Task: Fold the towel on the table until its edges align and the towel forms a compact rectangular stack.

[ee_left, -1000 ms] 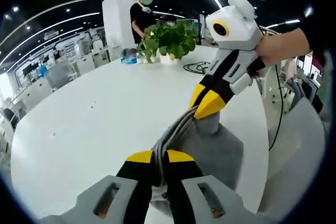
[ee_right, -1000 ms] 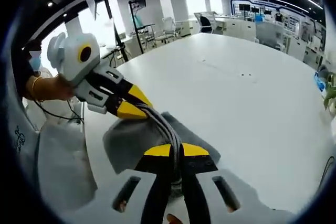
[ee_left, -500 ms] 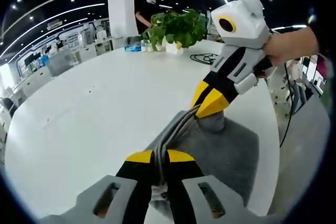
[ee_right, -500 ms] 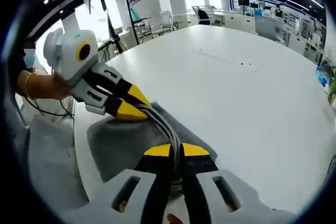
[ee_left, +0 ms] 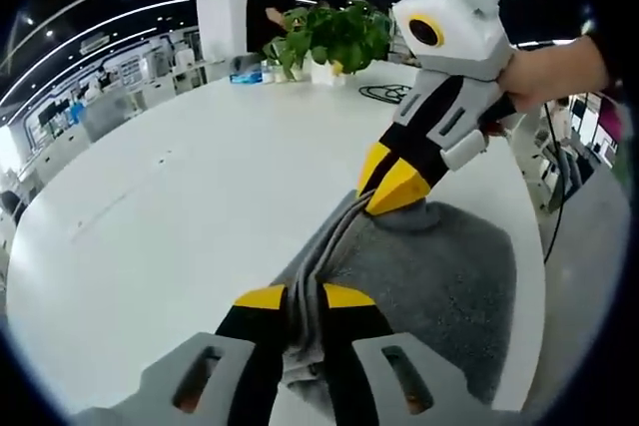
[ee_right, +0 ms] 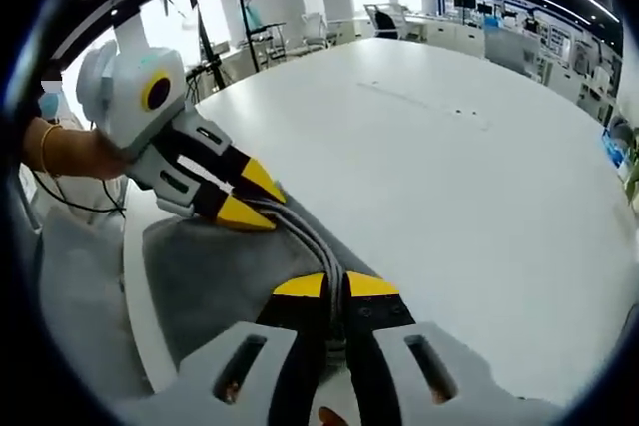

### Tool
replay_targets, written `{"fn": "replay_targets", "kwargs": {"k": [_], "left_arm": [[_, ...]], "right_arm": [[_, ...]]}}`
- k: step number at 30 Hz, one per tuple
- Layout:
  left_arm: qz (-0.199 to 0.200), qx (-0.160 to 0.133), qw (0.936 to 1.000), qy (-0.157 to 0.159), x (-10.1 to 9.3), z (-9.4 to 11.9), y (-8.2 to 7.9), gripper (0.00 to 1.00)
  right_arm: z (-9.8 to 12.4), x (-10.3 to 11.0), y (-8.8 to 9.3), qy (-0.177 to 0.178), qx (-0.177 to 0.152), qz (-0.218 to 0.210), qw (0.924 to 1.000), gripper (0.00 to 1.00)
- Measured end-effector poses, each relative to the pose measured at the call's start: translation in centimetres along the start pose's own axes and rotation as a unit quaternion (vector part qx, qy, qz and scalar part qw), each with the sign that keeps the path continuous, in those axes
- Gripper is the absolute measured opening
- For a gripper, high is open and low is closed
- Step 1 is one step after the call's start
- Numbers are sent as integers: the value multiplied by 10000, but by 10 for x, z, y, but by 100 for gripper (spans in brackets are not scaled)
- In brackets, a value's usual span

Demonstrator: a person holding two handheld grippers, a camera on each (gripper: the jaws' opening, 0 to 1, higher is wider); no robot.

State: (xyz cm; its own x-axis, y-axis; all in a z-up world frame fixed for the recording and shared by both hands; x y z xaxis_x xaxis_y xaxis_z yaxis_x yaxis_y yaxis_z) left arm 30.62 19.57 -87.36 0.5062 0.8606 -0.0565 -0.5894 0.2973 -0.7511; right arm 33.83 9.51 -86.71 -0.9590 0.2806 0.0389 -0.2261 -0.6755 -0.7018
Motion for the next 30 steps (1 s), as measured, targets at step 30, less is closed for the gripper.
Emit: {"fn": "replay_targets", "kwargs": {"k": [30], "left_arm": [[466, -168, 9978, -452, 40, 36, 1, 19]], "right_arm": [[26, -28, -1, 411, -274, -646, 9967, 1]]}}
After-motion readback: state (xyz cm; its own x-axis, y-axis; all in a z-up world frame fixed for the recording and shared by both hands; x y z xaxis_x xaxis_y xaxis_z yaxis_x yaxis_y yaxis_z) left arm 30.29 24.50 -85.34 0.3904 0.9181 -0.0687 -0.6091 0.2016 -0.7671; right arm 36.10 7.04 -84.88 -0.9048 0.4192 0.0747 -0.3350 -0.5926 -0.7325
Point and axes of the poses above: the point that each gripper's makers call its tool centre point, and the gripper's own axes: z roughly backward along the fingers, x roughly to its left, y roughly out of its underside, the point moved 3 cm from there along z, roughly backward along the fingers, and after that the axes turned 8 degrees about z, right-handed, at the moved point
